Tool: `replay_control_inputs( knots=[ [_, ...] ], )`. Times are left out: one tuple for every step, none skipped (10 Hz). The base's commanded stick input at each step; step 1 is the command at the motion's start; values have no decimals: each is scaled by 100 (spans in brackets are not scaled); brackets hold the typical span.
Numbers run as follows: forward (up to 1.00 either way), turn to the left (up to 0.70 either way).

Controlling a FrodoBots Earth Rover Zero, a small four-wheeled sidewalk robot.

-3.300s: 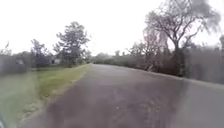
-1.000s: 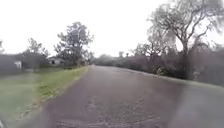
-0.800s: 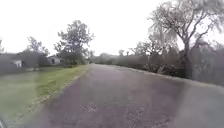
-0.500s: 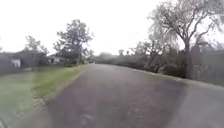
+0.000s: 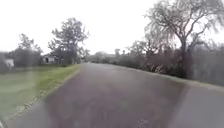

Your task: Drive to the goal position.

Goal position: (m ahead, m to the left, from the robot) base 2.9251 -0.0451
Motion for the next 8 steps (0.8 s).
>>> replay_control_inputs(
  knots=[
    [70,0],
    [70,0],
    [70,0],
    [70,0],
    [70,0],
    [70,0],
    [70,0],
    [70,0]
  ],
)
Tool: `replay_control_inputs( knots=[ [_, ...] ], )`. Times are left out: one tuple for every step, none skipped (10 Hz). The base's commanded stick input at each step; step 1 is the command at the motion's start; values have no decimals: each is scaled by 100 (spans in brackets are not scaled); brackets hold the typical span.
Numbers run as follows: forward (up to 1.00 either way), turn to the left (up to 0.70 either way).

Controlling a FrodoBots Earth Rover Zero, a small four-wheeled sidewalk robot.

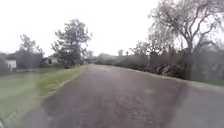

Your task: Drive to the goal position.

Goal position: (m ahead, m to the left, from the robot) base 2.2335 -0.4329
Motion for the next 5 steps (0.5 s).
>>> replay_control_inputs(
  knots=[
    [70,-2],
    [70,-4],
    [70,-6],
    [70,-8],
    [70,-35]
  ],
)
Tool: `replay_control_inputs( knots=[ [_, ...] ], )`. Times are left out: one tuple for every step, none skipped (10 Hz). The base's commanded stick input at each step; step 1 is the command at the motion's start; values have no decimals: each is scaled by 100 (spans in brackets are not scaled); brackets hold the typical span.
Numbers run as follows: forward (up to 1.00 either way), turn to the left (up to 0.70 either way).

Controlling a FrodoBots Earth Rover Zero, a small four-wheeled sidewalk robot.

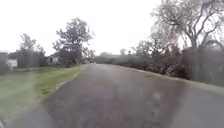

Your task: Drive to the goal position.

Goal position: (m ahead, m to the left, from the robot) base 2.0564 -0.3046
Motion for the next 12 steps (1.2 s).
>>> replay_control_inputs(
  knots=[
    [70,-35],
    [70,-35],
    [70,-35],
    [70,-35],
    [70,-31],
    [70,-8],
    [70,0],
    [70,0],
    [70,0],
    [70,0],
    [70,0],
    [70,0]
  ],
)
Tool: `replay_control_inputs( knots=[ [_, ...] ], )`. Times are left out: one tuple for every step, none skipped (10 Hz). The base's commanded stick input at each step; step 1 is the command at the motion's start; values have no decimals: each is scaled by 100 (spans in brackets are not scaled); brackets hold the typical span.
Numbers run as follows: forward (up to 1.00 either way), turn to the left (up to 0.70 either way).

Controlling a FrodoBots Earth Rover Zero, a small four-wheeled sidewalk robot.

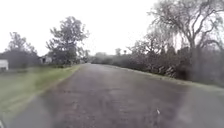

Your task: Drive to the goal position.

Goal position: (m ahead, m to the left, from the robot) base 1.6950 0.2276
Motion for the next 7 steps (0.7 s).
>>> replay_control_inputs(
  knots=[
    [70,0],
    [70,0],
    [70,0],
    [70,0],
    [70,0],
    [70,0],
    [70,0]
  ],
)
